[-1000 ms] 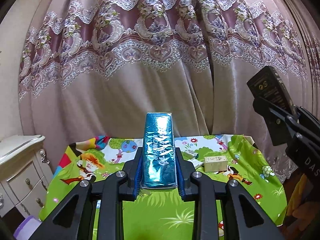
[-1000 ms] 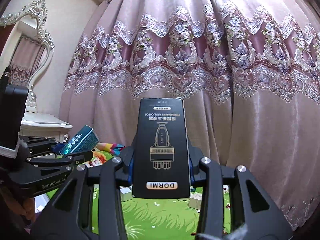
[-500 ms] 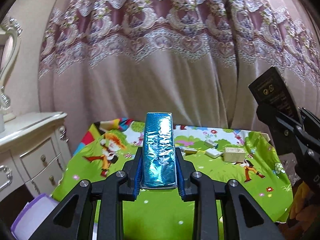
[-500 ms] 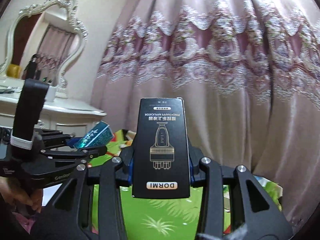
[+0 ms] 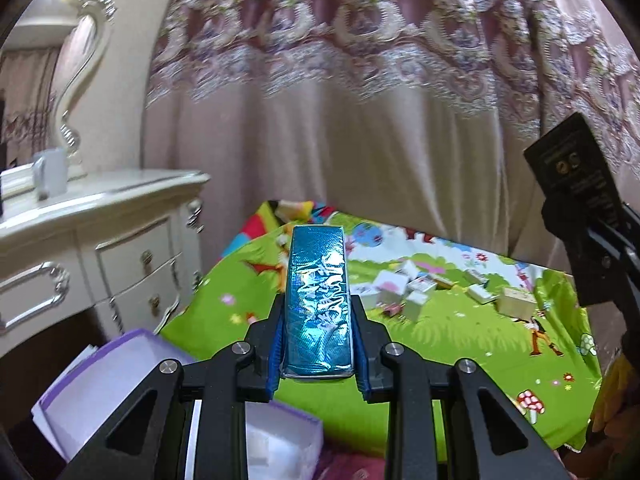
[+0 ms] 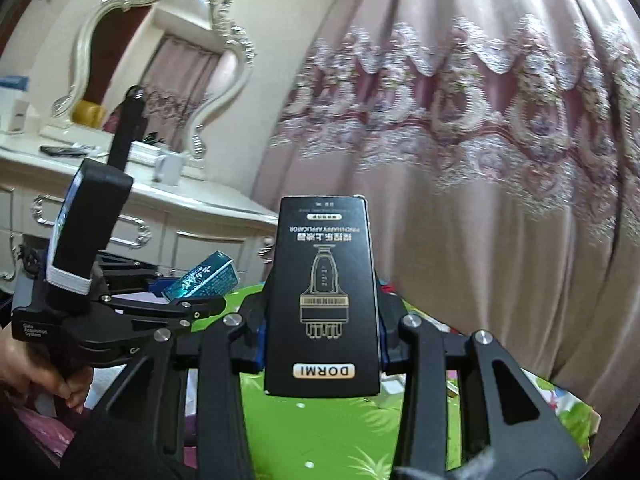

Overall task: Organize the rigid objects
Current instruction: 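Lift both held boxes and carry them over the purple storage box, then open both grippers to release the boxes into the purple storage box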

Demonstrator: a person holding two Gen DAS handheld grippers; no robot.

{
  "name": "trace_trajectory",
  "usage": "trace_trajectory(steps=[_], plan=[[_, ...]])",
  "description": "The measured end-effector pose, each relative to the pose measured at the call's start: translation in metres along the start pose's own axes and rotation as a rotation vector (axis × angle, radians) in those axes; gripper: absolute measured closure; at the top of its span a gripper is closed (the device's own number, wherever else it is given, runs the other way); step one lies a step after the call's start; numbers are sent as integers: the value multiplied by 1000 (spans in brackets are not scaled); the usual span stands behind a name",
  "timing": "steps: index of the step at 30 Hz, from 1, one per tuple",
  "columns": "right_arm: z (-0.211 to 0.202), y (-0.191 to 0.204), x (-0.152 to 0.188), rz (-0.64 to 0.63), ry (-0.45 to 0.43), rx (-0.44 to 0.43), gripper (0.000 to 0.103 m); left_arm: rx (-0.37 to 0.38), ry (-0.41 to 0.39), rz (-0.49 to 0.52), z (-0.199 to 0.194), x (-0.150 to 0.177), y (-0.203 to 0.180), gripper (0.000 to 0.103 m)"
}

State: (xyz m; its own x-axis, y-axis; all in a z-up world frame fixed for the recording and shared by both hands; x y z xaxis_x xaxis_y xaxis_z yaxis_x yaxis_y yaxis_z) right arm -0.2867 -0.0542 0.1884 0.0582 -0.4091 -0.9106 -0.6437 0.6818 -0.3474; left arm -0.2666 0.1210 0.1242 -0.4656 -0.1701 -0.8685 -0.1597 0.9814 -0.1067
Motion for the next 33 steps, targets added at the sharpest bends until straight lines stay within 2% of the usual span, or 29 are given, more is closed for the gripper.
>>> trace_trajectory(steps=[6,15,27,33], plan=[[17,34,-1,-51,48,-123,60,-48,79,-86,7,22,41,73],[65,82,7,-91,226,-329,60,-120,151,-209,8,48,96,73],[118,147,37,-154,460,-512,60,-141,263,-377,24,85,145,73],[130,177,51,-201,518,-585,60,-182,309,-440,30,100,173,73]])
Point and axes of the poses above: each gripper's, at about its wrist camera, not at the fingertips, and z roughly the way its jaws point, y to its left, x to its underside, the point moved 4 cm from there along z, roughly the way its jaws point, and after that the axes turned 9 degrees about y, right-handed, at the moved point
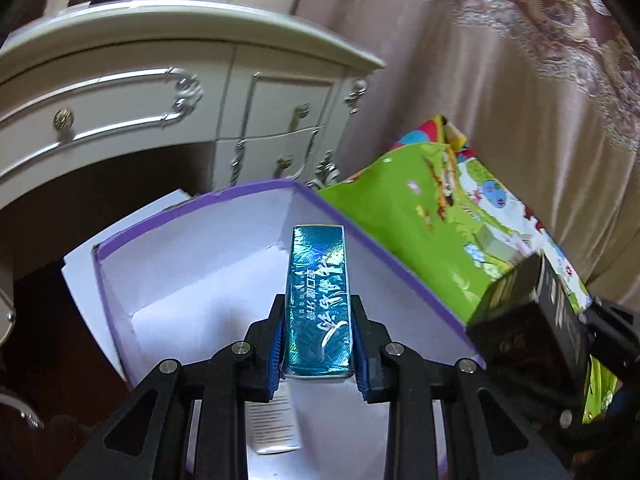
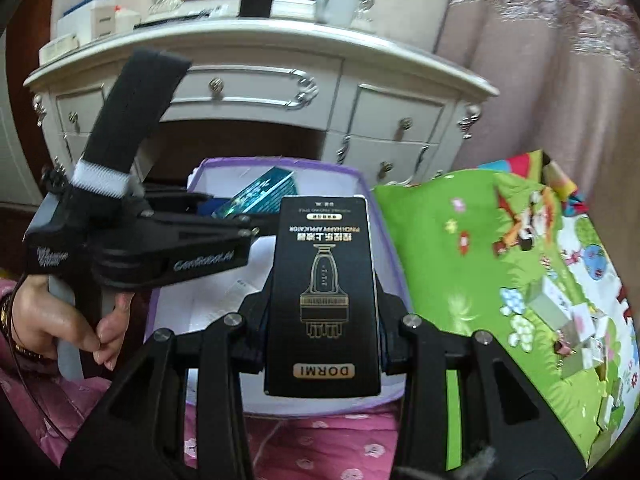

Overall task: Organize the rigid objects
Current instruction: 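Open both grippers to release the boxes into the purple storage box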

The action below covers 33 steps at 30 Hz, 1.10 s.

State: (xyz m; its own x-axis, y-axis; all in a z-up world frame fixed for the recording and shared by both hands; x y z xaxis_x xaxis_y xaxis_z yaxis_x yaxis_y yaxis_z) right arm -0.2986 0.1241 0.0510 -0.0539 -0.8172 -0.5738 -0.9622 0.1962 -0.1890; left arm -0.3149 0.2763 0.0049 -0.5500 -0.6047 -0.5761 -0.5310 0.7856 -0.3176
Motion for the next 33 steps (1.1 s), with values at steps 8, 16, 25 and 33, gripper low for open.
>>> trace_trajectory(steps=[8,16,25,33], plan=[[25,30,9,-73,64,-43,60,-20,80,-44,19,4,24,73],[34,38,19,-85,88,-95,54,-66,95,-86,20,1,35,47],[3,-16,27,100,7,-65,29,-181,42,-84,4,-10,20,13],[-42,-123,96,399,-26,120,19,-95,90,243,19,-1,-103,13]])
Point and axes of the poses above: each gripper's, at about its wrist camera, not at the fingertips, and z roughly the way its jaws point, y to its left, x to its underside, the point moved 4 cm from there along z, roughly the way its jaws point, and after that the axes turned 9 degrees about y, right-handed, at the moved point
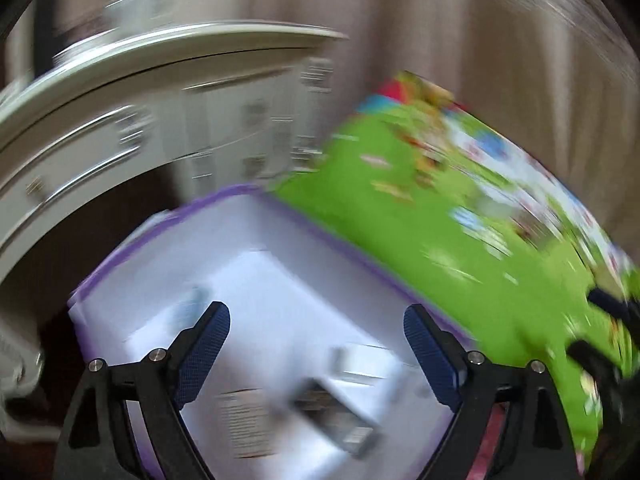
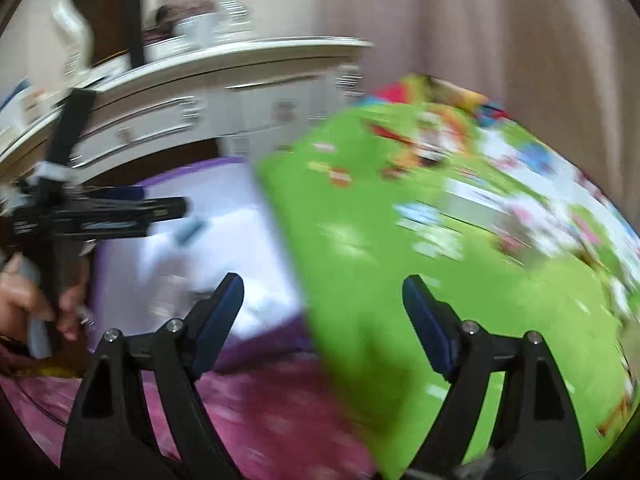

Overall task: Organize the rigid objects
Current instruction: 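Open both grippers to release the boxes into the purple storage box, then grasp the cream printed box with the right gripper while the left grasps a white cube box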

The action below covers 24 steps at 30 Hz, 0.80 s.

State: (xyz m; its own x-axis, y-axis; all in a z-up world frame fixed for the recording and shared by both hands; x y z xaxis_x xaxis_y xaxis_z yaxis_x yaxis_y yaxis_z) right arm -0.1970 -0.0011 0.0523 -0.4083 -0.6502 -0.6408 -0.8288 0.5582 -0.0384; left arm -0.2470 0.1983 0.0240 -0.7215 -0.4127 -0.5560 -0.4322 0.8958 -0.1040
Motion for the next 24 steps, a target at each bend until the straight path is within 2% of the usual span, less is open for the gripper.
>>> trace_trajectory(steps=[2,5,8,11,12,13,16,20,24], plan=[[-7,-40,19,69,8,98,18,58,48,113,11,-1,-46,13],[-19,-109,59,185,65,245,17,206,186,286,39,5,-130,13],[-31,-168,97,292,134,300,16,266,260,407,64,12,-200,13],[-50,-235,128,369,160,382,16,259,258,530,84,14,-257,13],[-58,-255,133,375,157,410,16,223,263,578,95,15,-280,9],[-64,-273,134,378,155,426,16,177,236,612,100,16,-294,4],[-72,-337,128,356,185,417,8,212,216,616,111,12,-320,0],[-60,-403,110,280,244,386,7,232,164,615,115,11,-325,0],[-20,-448,104,231,384,269,6,266,101,631,109,17,-319,0]])
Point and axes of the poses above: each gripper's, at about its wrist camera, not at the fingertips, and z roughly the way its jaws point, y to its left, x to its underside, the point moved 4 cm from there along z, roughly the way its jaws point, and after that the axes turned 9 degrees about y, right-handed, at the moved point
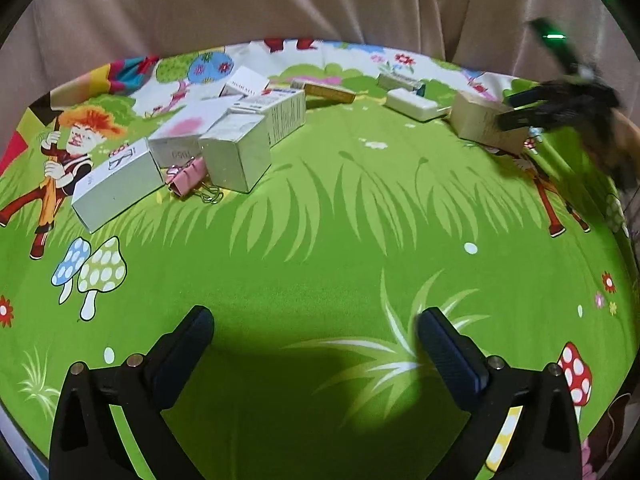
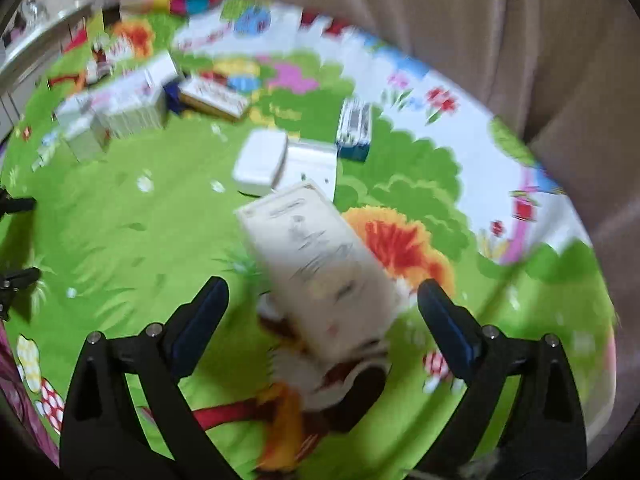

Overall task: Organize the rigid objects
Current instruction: 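Grasp the cream printed box with the right gripper while the left grasps a white cube box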

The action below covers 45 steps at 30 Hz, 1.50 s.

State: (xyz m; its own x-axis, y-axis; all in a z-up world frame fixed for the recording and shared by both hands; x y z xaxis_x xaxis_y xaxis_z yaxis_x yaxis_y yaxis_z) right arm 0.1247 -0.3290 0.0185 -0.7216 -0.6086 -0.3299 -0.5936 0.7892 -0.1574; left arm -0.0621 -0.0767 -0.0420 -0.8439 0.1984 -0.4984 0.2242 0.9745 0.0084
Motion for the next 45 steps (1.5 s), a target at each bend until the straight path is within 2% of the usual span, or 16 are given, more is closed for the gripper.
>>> trace_trajectory(steps=[3,5,6,8,11,15,18,23,27,29,31,33,36,43,44,45], plan=[[32,-7,-12,2,99,-75,6,6,-21,10,-1,3,2,0],[47,-2,-8,-9,130,-54,9,14,-20,24,-4,3,2,0],[40,0,-5,13,77,-63,25,20,-16,34,-4,3,3,0],[27,10,7,33,27,-65,48,39,3,66,-3,1,4,0],[3,41,40,43,-30,-13,48,55,53,99,4,-10,9,0],[-17,87,91,93,-55,52,47,32,101,39,20,-40,29,0],[-28,101,115,174,-80,20,47,29,97,8,39,-73,40,0],[-29,95,124,293,-126,-49,44,-1,85,-16,64,-114,52,0],[-29,102,121,288,-139,-24,40,28,52,-61,64,-119,64,1],[-29,100,120,288,-139,-29,39,55,40,-32,58,-114,60,9],[-29,100,121,288,-138,-30,37,50,33,24,55,-110,52,27],[-26,99,119,285,-135,-44,27,48,39,84,55,-112,46,29],[-23,103,115,249,-121,-47,17,58,53,81,61,-123,49,29],[-11,82,99,262,-76,-65,13,107,29,178,59,-119,39,30],[-10,80,97,267,-74,-64,13,117,20,190,56,-115,38,35],[-9,79,95,275,-76,-55,20,134,3,205,51,-111,34,61]])
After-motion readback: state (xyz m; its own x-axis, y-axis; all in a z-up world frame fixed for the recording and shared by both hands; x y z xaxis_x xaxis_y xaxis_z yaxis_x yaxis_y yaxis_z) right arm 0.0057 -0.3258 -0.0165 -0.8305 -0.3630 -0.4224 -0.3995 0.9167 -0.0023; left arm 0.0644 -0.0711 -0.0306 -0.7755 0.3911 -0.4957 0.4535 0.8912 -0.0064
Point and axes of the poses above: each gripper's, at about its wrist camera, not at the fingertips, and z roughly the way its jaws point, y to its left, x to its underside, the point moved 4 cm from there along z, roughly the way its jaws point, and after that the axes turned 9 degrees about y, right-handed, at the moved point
